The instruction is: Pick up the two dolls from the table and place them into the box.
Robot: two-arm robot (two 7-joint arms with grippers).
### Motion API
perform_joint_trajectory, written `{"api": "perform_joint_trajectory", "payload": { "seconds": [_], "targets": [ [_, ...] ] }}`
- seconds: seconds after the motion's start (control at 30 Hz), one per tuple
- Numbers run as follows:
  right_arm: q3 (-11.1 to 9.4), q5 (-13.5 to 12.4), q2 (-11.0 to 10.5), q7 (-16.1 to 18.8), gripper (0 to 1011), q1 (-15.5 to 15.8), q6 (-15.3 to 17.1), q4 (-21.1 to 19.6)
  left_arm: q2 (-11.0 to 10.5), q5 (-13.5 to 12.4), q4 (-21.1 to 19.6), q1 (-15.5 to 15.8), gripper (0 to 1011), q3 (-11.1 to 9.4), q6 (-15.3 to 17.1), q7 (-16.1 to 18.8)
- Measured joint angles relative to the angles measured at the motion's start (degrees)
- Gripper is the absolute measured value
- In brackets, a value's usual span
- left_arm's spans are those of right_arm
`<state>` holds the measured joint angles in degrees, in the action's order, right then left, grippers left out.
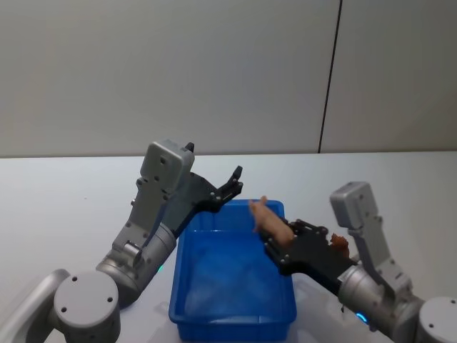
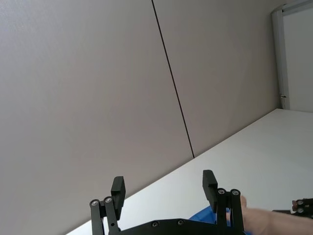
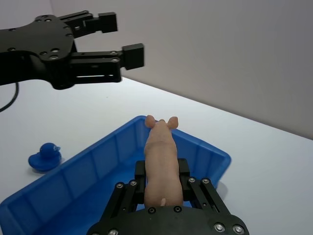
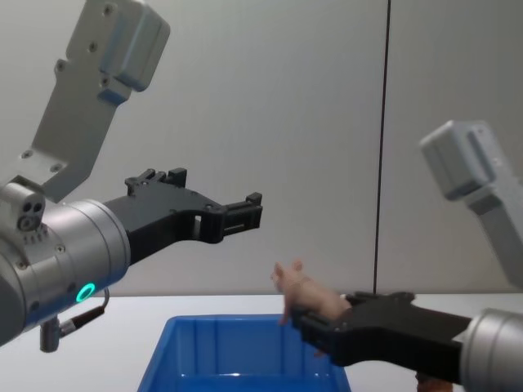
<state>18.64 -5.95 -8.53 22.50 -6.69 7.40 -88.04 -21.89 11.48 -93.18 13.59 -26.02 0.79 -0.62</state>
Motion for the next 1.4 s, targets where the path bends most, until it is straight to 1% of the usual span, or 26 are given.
{"api": "perform_joint_trajectory", "payload": {
  "seconds": [0.1, 0.2, 0.23, 0.27, 0.3, 0.37, 0.5, 0.53, 0.57, 0.6, 0.67, 0.7, 0.77, 0.8, 0.9, 0.97, 1.07, 1.1, 1.3, 1.4],
  "targets": [
    [0.44, 0.18, 0.66, 1.07, 376, -0.83, 0.12, 1.1, 0.0, 0.0, 0.0, 0.0, 1001, 0.0, 0.0, 0.0],
    [0.78, 0.37, 1.21, 1.79, 437, -1.53, 0.36, 2.11, 0.0, 0.0, 0.0, 0.0, 1001, 0.0, 0.0, 0.0],
    [0.93, 0.49, 1.42, 2.09, 479, -1.81, 0.53, 2.53, 0.0, 0.0, 0.0, 0.0, 1001, 0.0, 0.0, 0.0],
    [1.0, 0.55, 1.52, 2.19, 499, -1.94, 0.58, 2.72, 0.0, 0.0, 0.0, 0.0, 1001, 0.0, 0.0, 0.0],
    [1.12, 0.66, 1.72, 2.35, 559, -2.22, 0.72, 3.13, 0.0, 0.0, 0.0, 0.0, 1001, 0.0, 0.0, 0.0],
    [1.22, 0.79, 1.86, 2.46, 596, -2.43, 0.88, 3.46, 0.0, 0.0, 0.0, 0.0, 1001, 0.0, 0.0, 0.0],
    [1.38, 1.01, 2.11, 2.46, 723, -2.8, 1.14, 4.08, 0.0, 0.0, 0.0, 0.0, 1001, 0.0, 0.0, 0.0],
    [1.4, 1.03, 2.13, 2.4, 740, -2.84, 1.18, 4.14, 0.0, 0.0, 0.0, 0.0, 1001, 0.0, 0.0, 0.0],
    [1.42, 1.1, 2.14, 2.19, 793, -2.86, 1.24, 4.23, 0.0, 0.0, 0.0, 0.0, 1001, 0.0, 0.0, 0.0],
    [1.43, 1.13, 2.15, 2.05, 793, -2.87, 1.26, 4.25, 0.0, 0.0, 0.0, 0.0, 1001, 0.0, 0.0, 0.0],
    [1.43, 1.25, 2.11, 1.41, 889, -2.85, 1.27, 4.25, 0.0, 0.0, 0.0, 0.0, 1001, 0.0, 0.0, 0.0],
    [1.43, 1.25, 2.11, 1.41, 889, -2.85, 1.27, 4.25, 0.0, 0.0, 0.0, 0.0, 1001, 0.0, 0.0, 0.0],
    [1.39, 1.43, 1.92, 0.27, 962, -2.55, 1.23, 3.89, 0.0, 0.0, 0.0, 0.0, 1001, 0.0, 0.0, 0.0],
    [1.36, 1.47, 1.81, -0.05, 983, -2.4, 1.2, 3.67, 0.0, 0.0, 0.0, 0.0, 1001, 0.0, 0.0, 0.0],
    [1.27, 1.6, 1.55, -1.11, 1001, -2.0, 1.09, 3.13, 0.0, 0.0, 0.0, 0.0, 1001, 0.0, 0.0, 0.0],
    [1.09, 1.73, 1.14, -2.86, 1001, -1.33, 0.96, 2.27, 0.0, 0.0, 0.0, 0.0, 1001, 0.0, 0.0, 0.0],
    [0.93, 1.8, 0.76, -4.18, 1001, -0.7, 0.93, 1.47, 0.0, 0.0, 0.0, 0.0, 1001, 0.0, 0.0, 0.0],
    [0.81, 1.83, 0.5, -5.27, 1001, -0.3, 0.93, 0.96, 0.0, 0.0, 0.0, 0.0, 1001, 0.0, 0.0, 0.0],
    [0.29, 1.85, -0.45, -8.92, 1001, 1.33, 1.28, -1.05, -0.01, 0.0, 0.0, 0.0, 1001, 0.0, 0.0, 0.0],
    [-0.18, 1.69, -1.16, -11.55, 1001, 2.48, 1.92, -2.34, 0.0, 0.0, 0.0, 0.0, 1001, 0.0, 0.0, 0.0]
  ]
}}
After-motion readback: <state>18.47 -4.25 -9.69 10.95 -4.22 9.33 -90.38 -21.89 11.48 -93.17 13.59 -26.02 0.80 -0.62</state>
